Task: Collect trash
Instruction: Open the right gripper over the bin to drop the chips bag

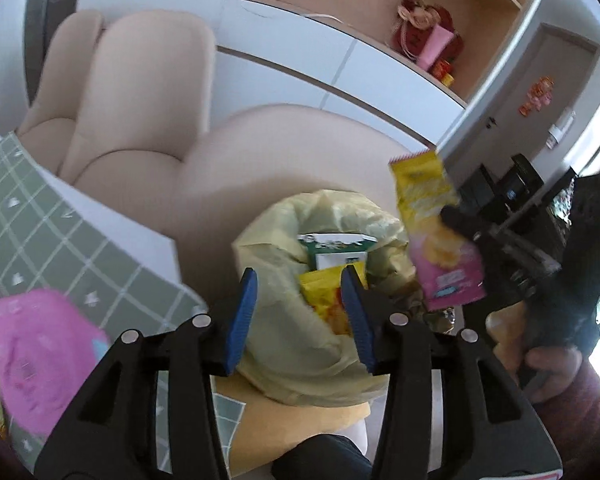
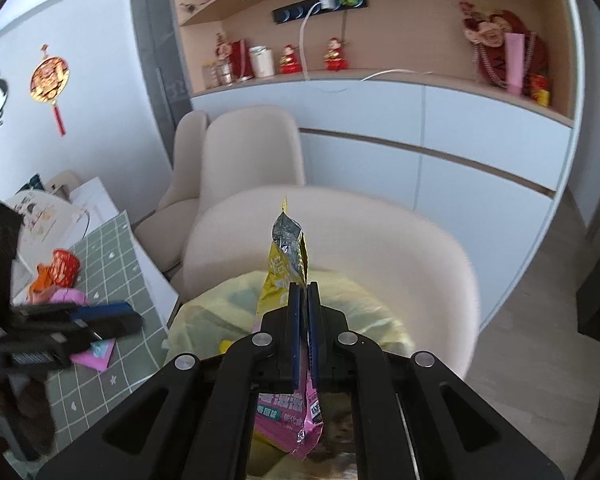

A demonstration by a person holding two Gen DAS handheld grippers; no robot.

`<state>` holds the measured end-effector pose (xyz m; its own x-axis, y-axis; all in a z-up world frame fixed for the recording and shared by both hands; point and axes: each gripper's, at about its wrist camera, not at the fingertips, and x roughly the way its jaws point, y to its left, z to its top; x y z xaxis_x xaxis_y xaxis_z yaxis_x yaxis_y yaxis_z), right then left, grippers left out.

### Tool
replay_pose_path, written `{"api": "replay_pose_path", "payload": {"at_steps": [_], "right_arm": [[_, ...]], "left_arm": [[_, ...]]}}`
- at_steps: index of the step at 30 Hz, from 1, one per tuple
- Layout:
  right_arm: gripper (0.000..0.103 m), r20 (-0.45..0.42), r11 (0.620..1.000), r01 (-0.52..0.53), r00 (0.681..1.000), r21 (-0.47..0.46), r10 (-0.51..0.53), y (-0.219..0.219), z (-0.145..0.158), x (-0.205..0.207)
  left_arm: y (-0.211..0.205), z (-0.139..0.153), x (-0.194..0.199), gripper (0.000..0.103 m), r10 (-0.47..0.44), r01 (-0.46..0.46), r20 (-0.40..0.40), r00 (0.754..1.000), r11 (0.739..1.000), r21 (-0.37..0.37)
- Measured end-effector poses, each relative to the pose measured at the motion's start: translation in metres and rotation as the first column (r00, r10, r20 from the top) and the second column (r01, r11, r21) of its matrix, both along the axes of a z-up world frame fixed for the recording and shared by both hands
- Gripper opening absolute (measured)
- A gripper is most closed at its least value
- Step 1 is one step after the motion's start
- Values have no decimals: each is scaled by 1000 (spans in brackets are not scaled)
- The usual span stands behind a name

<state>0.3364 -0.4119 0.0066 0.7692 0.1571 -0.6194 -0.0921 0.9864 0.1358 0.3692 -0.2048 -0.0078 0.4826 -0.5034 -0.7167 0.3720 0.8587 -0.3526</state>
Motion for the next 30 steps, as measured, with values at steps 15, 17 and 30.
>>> {"api": "replay_pose_path", "payload": {"at_steps": [15, 17, 30], "right_arm": [[40, -142, 999, 29, 990, 46, -22, 8, -34, -6], [44, -141, 999, 34, 990, 32, -29, 10, -28, -9], [44, -95, 997, -72, 993, 2, 72, 86, 9, -9]], "left_arm": [[58, -2, -34, 43, 78, -78, -5, 997, 997, 10], [69, 3, -41, 44, 89, -90, 12, 996, 996, 4], [241, 4, -125, 47, 465, -465, 24, 885, 885, 0]]}}
